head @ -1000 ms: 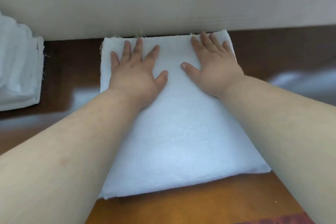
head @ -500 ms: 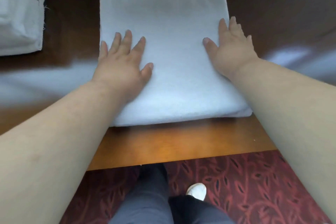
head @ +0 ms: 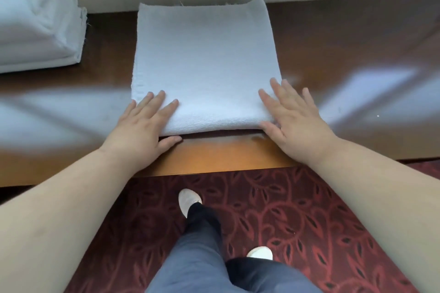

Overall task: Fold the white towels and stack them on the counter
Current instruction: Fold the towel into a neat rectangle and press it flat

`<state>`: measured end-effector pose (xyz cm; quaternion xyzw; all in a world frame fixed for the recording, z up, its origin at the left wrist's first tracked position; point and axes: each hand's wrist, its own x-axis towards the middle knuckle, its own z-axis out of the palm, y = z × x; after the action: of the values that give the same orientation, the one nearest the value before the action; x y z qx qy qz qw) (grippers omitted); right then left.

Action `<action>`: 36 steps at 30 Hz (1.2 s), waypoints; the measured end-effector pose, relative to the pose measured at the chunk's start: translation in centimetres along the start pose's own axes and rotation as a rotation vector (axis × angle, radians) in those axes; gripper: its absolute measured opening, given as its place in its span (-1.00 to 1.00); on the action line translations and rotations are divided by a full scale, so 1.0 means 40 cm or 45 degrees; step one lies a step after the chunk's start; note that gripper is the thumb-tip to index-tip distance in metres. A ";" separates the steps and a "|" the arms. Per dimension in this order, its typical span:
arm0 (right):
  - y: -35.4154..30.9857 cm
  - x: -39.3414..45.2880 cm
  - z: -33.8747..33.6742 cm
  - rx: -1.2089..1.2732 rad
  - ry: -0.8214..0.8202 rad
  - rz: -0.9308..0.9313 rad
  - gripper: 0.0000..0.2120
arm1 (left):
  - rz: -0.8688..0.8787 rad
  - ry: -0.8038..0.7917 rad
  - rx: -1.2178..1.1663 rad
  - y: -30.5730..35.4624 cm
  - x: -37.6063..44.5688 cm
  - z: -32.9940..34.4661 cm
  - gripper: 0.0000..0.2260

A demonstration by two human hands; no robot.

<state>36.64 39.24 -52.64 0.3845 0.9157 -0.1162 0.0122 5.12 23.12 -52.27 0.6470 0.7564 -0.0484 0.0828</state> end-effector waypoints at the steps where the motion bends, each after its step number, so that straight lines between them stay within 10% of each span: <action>1: 0.006 -0.019 0.007 -0.043 -0.049 -0.061 -0.31 | -0.027 -0.005 0.000 -0.012 -0.009 0.004 -0.24; 19: 0.031 -0.072 -0.020 0.017 0.229 -0.130 -0.52 | -0.142 0.274 0.005 -0.014 -0.123 0.005 -0.51; 32: 0.019 0.124 -0.155 1.102 0.568 0.405 -0.90 | -0.706 0.569 -1.403 -0.035 0.047 -0.160 -0.80; 36: 0.017 0.263 -0.180 1.150 0.681 0.465 -0.92 | -0.834 0.771 -1.360 -0.059 0.200 -0.203 -0.83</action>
<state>30.18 48.67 -46.96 0.5202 0.6645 -0.3915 -0.3668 1.08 31.97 -45.88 0.2411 0.8227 0.4905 0.1563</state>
